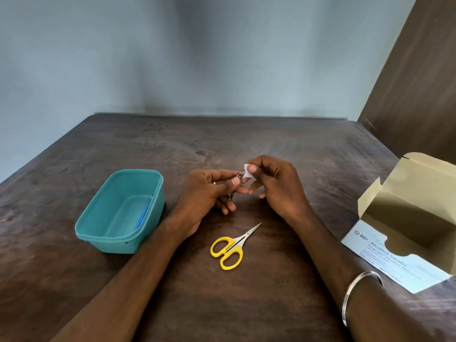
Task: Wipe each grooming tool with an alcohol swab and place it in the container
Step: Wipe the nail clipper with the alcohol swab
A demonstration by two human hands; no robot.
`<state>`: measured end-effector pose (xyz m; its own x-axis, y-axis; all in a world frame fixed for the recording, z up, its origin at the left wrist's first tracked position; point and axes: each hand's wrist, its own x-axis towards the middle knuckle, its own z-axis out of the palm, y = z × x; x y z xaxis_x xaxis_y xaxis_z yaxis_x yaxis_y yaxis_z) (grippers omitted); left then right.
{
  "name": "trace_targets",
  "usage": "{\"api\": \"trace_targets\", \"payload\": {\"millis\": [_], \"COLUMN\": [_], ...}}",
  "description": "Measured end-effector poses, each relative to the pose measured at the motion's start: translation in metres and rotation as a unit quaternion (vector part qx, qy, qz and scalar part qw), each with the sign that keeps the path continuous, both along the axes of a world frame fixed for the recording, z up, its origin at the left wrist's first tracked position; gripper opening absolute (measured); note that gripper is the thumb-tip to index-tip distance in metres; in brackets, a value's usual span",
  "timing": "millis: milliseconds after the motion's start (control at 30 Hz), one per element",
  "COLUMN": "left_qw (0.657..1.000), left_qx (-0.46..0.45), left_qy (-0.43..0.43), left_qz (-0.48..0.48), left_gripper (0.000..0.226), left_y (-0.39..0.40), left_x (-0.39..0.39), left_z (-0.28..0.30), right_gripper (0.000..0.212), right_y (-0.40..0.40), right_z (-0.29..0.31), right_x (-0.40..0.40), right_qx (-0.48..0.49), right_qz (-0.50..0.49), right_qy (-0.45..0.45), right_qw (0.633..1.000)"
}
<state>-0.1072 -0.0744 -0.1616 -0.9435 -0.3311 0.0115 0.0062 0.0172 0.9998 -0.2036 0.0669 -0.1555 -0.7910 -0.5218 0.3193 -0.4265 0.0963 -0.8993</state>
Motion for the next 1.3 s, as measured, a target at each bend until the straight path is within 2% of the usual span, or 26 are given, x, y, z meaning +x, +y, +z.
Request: {"api": "trace_targets", "payload": {"millis": [133, 267, 367, 467, 533, 600, 700, 833, 1033, 1300], "left_qw": [1.000, 0.997, 0.993, 0.989, 0.987, 0.981, 0.966, 0.941, 0.921, 0.911], "left_qx": [0.012, 0.040, 0.059, 0.051, 0.021, -0.045, -0.163, -0.276, -0.329, -0.352], "left_qy": [-0.007, -0.002, 0.006, 0.018, 0.026, 0.036, 0.058, 0.076, 0.081, 0.082], "left_qz": [0.023, 0.063, 0.099, 0.139, 0.159, 0.183, 0.191, 0.180, 0.191, 0.196], "left_gripper": [0.023, 0.018, 0.017, 0.018, 0.017, 0.016, 0.008, 0.012, 0.017, 0.019], "left_y": [0.002, 0.004, 0.004, 0.004, 0.006, 0.008, 0.010, 0.011, 0.013, 0.011], "left_x": [-0.002, -0.003, -0.003, -0.003, -0.002, -0.002, -0.001, 0.000, 0.002, 0.002], "left_z": [0.000, 0.001, 0.001, 0.002, 0.002, 0.001, -0.002, -0.004, -0.001, -0.001], "right_gripper": [0.015, 0.019, 0.009, 0.001, 0.003, 0.002, 0.009, 0.019, 0.016, 0.014], "right_y": [0.000, -0.001, 0.000, 0.000, -0.001, -0.001, -0.001, -0.001, -0.001, -0.002], "right_z": [-0.001, 0.001, 0.003, 0.001, -0.002, -0.003, -0.004, -0.003, -0.006, -0.007], "right_x": [-0.002, -0.001, -0.001, -0.001, 0.000, 0.000, -0.001, 0.000, -0.001, -0.004], "right_qx": [-0.006, -0.056, -0.078, -0.054, -0.018, 0.010, 0.005, 0.000, 0.015, 0.030], "right_qz": [0.007, 0.008, 0.006, 0.029, 0.056, 0.065, 0.077, 0.091, 0.089, 0.090], "right_qy": [-0.016, -0.060, -0.113, -0.151, -0.143, -0.118, -0.121, -0.138, -0.124, -0.126], "right_qw": [1.000, 0.997, 0.991, 0.987, 0.988, 0.991, 0.990, 0.986, 0.988, 0.987]}}
